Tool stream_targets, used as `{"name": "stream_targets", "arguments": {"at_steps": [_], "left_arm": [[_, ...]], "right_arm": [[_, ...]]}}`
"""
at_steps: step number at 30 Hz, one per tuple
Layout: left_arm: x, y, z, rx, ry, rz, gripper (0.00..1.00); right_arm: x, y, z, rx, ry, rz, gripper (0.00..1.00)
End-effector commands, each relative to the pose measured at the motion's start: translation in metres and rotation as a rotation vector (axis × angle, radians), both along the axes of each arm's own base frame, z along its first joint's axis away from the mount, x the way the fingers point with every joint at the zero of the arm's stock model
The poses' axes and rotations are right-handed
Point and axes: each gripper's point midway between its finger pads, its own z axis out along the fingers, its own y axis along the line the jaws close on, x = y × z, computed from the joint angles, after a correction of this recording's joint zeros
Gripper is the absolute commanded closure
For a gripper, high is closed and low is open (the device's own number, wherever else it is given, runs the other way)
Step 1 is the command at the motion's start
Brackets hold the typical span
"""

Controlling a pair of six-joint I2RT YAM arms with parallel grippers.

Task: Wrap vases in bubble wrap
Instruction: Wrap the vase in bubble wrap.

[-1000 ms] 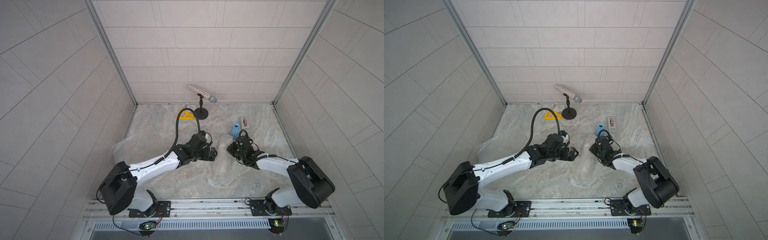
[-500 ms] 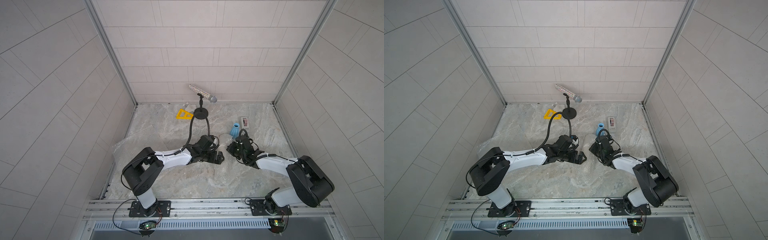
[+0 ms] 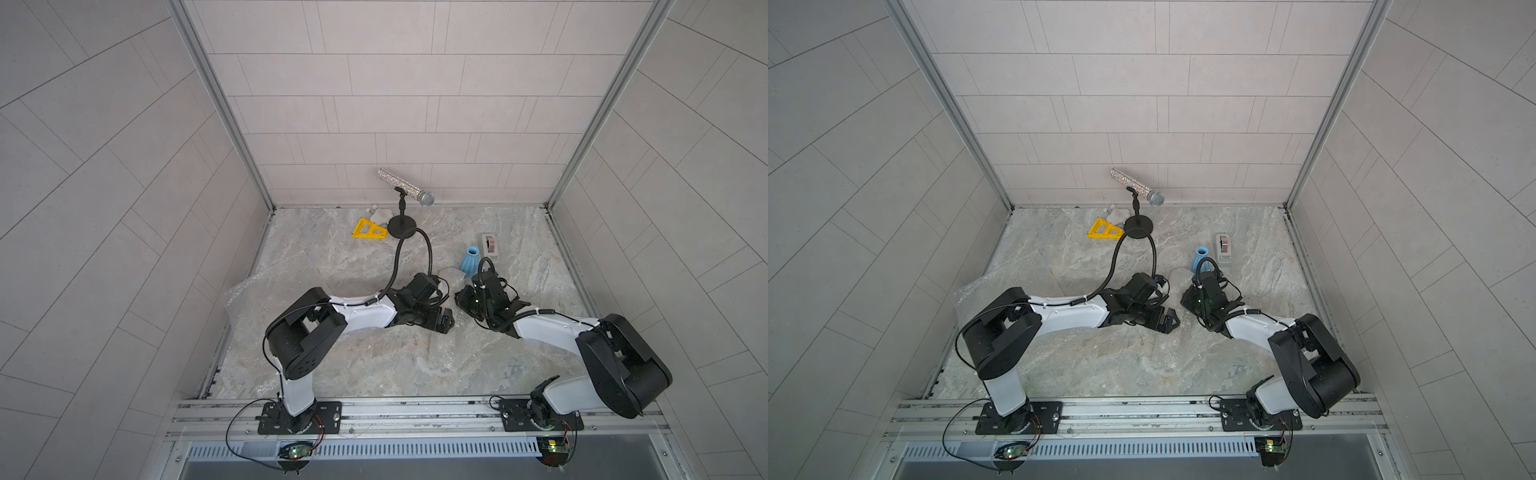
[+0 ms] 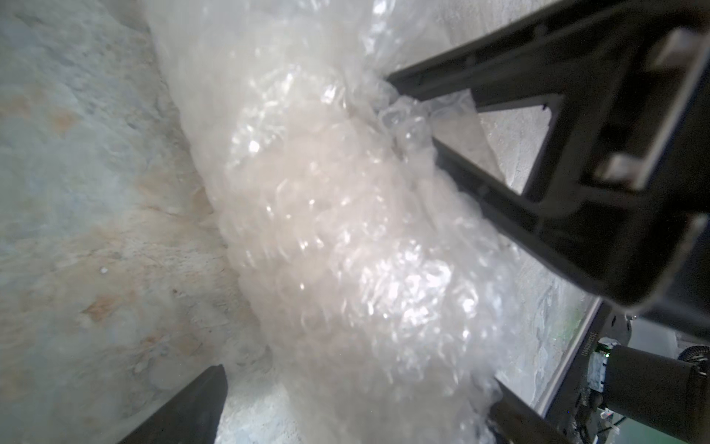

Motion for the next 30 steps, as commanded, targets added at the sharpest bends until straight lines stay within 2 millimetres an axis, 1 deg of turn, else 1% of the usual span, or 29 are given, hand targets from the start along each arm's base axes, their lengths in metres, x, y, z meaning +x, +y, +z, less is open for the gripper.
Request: {"name": "stream_targets", "arguments": {"at_steps": [1, 5, 7, 8, 9, 11, 13, 16, 17, 18, 20, 22, 24, 26, 30], "left_arm": [[-0.002, 0.011, -0.015, 0.08, -0.004, -0.001, 0.01], [-0.004, 0.019, -0.021, 0.109, -0.004, 0.004, 0.01], [-0.006, 0.021, -0.022, 0.119, 0.0, -0.003, 0.01], [-0.007, 0.021, -0.021, 0.116, 0.002, -0.006, 0.01], [-0.008, 0.021, -0.021, 0.115, 0.001, -0.009, 0.01], [-0.009, 0.021, -0.02, 0.111, 0.002, -0.013, 0.01], [-0.01, 0.02, -0.019, 0.106, 0.004, -0.023, 0.01], [-0.012, 0.017, -0.017, 0.102, 0.004, -0.038, 0.02], [-0.012, 0.016, -0.018, 0.105, 0.004, -0.04, 0.02], [-0.013, 0.016, -0.017, 0.107, 0.004, -0.047, 0.02], [-0.014, 0.017, -0.018, 0.117, 0.003, -0.048, 0.02], [-0.015, 0.017, -0.017, 0.121, 0.0, -0.051, 0.02], [-0.016, 0.018, -0.016, 0.125, -0.003, -0.052, 0.02], [-0.016, 0.017, -0.013, 0.121, -0.005, -0.053, 0.02], [-0.017, 0.015, -0.004, 0.103, -0.013, -0.058, 0.01]], "right_arm": [[-0.015, -0.012, 0.004, -0.057, 0.037, 0.034, 0.67], [-0.023, -0.015, 0.02, -0.069, 0.002, 0.121, 0.46], [-0.033, -0.021, 0.029, -0.096, 0.018, 0.173, 0.33], [-0.037, -0.024, 0.031, -0.118, 0.018, 0.192, 0.29], [-0.041, -0.02, 0.036, -0.125, -0.006, 0.254, 0.26], [-0.053, -0.013, 0.035, -0.099, 0.012, 0.35, 0.23], [-0.066, -0.006, 0.025, -0.068, 0.078, 0.43, 0.22], [-0.074, 0.005, 0.013, -0.017, 0.141, 0.5, 0.24], [-0.067, 0.009, 0.02, -0.004, 0.133, 0.51, 0.25], [-0.064, 0.012, 0.022, 0.007, 0.138, 0.533, 0.26], [-0.059, 0.011, 0.023, -0.004, 0.161, 0.548, 0.27], [-0.052, 0.008, 0.018, -0.018, 0.184, 0.544, 0.32], [-0.047, 0.011, 0.013, -0.005, 0.181, 0.554, 0.35], [-0.043, 0.011, 0.007, -0.009, 0.189, 0.559, 0.41], [-0.04, 0.006, 0.001, 0.001, 0.162, 0.518, 0.61]]}}
